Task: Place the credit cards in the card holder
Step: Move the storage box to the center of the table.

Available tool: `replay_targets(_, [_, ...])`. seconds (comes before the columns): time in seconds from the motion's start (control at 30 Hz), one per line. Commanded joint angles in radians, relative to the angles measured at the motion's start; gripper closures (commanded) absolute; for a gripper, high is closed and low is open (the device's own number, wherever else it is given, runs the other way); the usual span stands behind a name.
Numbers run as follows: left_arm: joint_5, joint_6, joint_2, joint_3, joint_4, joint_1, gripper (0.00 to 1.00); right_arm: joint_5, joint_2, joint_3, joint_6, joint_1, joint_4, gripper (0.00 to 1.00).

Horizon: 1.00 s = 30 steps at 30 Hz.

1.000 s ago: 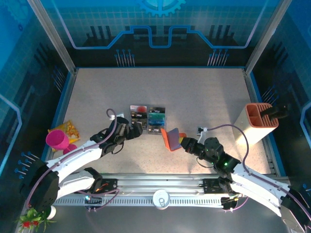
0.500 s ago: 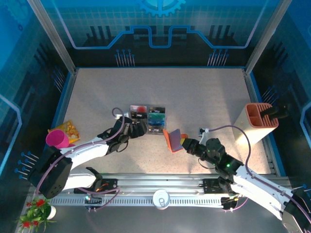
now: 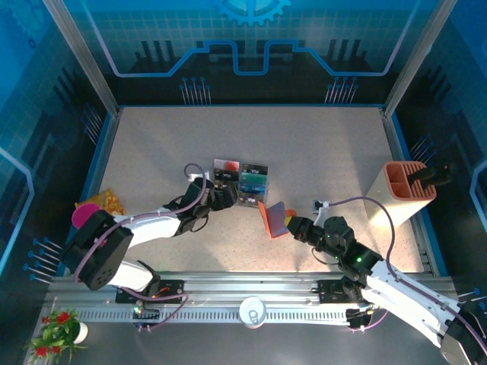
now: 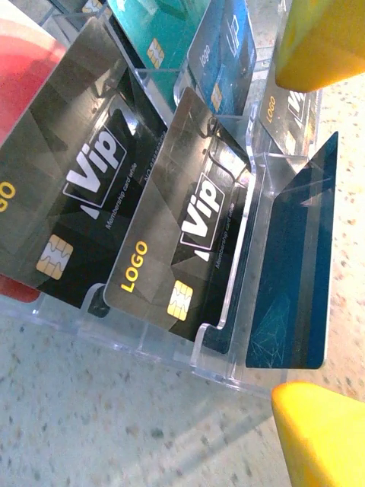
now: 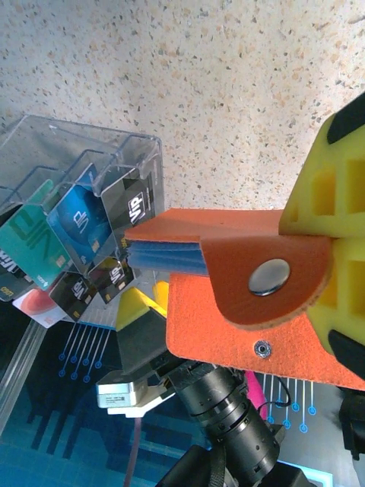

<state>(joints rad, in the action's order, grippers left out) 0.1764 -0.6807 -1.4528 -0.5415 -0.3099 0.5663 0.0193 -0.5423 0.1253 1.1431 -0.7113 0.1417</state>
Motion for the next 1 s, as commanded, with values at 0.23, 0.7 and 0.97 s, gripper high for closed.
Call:
replay_targets(0.23, [-0.074, -0.009, -0.094, -0.084, 0.001, 0.043, 0.01, -0.018, -0.008, 0.038, -0.023, 0.023, -0.010, 1.00])
replay_targets(0.7, [-0.068, 0.028, 0.397, -0.083, 0.507, 0.049, 0.01, 0.035, -0.251, 0.063, -0.029, -0.071, 0.222, 1.00])
replay_targets(0.97, [-0.039, 0.025, 0.386, -0.171, 0.641, 0.151, 0.01, 0.160, -0.528, 0.135, -0.025, -0.192, 0.426, 1.00])
